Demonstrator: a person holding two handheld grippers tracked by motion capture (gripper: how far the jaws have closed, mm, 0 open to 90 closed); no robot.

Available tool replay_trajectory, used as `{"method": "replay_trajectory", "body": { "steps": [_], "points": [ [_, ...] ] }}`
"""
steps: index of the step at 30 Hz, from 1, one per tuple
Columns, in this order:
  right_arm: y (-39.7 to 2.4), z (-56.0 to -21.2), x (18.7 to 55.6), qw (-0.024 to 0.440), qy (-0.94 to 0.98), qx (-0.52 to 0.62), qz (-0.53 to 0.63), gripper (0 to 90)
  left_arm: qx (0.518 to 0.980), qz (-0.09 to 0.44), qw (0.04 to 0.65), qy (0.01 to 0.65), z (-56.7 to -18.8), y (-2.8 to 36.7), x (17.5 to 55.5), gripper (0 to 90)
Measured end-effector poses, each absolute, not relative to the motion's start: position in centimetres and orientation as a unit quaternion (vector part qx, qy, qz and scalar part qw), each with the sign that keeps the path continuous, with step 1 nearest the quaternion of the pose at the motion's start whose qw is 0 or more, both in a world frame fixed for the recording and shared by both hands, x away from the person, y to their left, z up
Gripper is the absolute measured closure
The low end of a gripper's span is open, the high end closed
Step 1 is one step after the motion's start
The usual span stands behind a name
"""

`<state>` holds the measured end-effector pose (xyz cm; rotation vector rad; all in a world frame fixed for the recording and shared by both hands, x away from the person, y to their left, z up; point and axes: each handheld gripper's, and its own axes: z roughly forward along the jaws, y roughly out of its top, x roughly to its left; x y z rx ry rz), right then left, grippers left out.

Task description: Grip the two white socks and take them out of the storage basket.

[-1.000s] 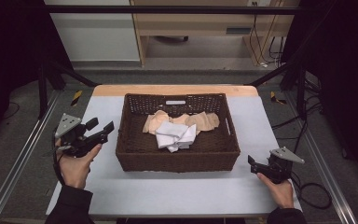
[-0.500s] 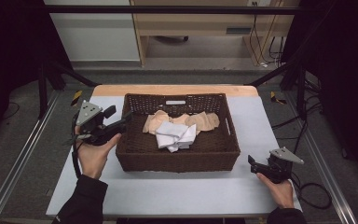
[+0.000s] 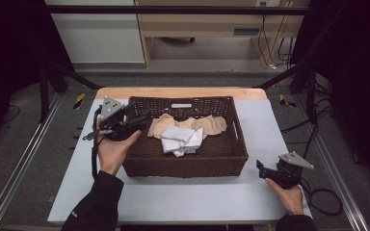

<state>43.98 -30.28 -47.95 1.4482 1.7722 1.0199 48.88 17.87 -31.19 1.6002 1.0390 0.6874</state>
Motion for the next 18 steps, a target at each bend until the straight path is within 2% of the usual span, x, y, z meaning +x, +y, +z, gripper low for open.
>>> {"method": "replay_trajectory", "body": {
  "steps": [18],
  "points": [
    [-30.2,-48.0,44.0,0.315,0.678,0.543,0.383,9.0,0.691,0.294,0.498,0.433,-32.2,15.4,52.7,34.7]
  ]
}}
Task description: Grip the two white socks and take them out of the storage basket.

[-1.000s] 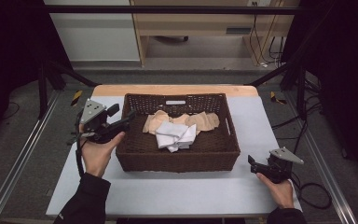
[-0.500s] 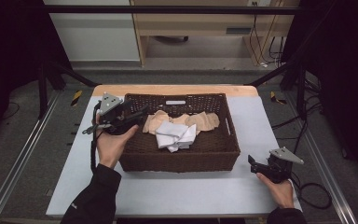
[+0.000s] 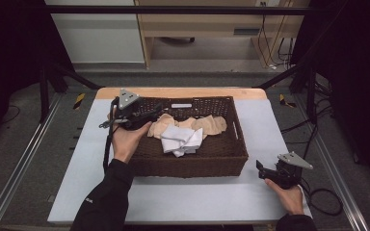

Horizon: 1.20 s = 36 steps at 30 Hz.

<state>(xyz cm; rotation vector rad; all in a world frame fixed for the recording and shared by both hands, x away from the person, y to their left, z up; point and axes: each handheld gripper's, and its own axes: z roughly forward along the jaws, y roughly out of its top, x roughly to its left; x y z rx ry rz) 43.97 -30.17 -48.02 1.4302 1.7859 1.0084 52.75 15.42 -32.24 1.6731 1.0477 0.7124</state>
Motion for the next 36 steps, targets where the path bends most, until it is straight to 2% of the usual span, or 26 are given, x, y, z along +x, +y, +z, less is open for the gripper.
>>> {"method": "replay_trajectory", "body": {
  "steps": [16,25,36],
  "points": [
    [-30.1,-48.1,44.0,0.311,0.681,0.541,0.382,9.0,0.719,0.279,0.462,0.437,-35.4,13.1,55.6,36.4],
    [-30.1,-48.1,44.0,0.313,0.682,0.540,0.381,9.0,0.728,0.273,0.444,0.446,-37.0,13.1,56.7,39.8],
    [-30.1,-48.1,44.0,0.312,0.684,0.540,0.379,9.0,0.765,0.241,0.389,0.453,-41.0,12.1,58.3,42.1]
  ]
}}
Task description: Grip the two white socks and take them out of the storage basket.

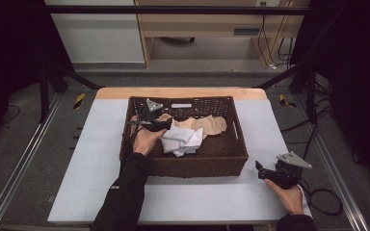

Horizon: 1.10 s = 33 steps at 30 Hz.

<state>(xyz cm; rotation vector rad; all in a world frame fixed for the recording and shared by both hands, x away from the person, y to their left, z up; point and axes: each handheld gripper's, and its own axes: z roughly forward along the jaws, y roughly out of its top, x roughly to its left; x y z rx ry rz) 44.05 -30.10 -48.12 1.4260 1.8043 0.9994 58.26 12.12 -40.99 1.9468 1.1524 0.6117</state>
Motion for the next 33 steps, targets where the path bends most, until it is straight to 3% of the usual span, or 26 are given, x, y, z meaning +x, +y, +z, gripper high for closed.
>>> {"method": "replay_trajectory", "body": {
  "steps": [26,29,33],
  "points": [
    [-30.1,-48.2,44.1,0.308,0.685,0.540,0.380,9.0,0.819,0.164,0.311,0.453,-44.0,11.2,59.0,34.1],
    [-30.1,-48.2,44.1,0.307,0.685,0.540,0.380,9.0,0.823,0.137,0.306,0.459,-44.3,11.1,59.0,37.9],
    [-30.1,-48.2,44.1,0.308,0.685,0.540,0.380,9.0,0.827,0.111,0.307,0.458,-44.3,10.9,58.8,53.2]
  ]
}}
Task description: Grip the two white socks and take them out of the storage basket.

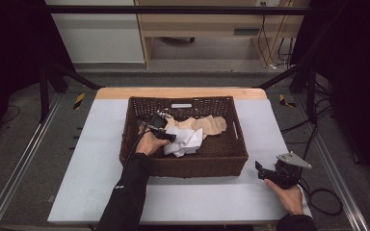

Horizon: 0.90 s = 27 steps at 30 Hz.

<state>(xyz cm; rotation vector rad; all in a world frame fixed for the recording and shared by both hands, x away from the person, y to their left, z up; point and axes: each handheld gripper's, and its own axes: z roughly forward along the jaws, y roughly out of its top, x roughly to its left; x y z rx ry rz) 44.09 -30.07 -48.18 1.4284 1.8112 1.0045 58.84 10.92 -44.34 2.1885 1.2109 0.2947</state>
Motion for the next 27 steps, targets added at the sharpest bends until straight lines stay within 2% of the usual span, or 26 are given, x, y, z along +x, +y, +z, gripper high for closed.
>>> {"method": "replay_trajectory", "body": {
  "steps": [4,7,14,21,27],
  "points": [
    [-30.1,-48.2,44.1,0.308,0.685,0.541,0.380,9.0,0.830,0.103,0.307,0.455,-43.9,11.0,58.7,72.3],
    [-30.1,-48.1,44.0,0.309,0.684,0.540,0.380,9.0,0.827,0.111,0.311,0.455,-43.4,11.1,58.5,79.2],
    [-30.1,-48.1,44.0,0.310,0.686,0.539,0.379,9.0,0.804,0.144,0.375,0.437,-41.4,11.6,57.8,80.9],
    [-30.1,-48.2,44.1,0.310,0.685,0.539,0.378,9.0,0.758,0.173,0.465,0.423,-38.4,13.2,56.6,81.3],
    [-30.1,-48.1,44.0,0.311,0.685,0.539,0.378,9.0,0.725,0.195,0.515,0.413,-36.1,14.5,55.3,81.5]
  ]
}}
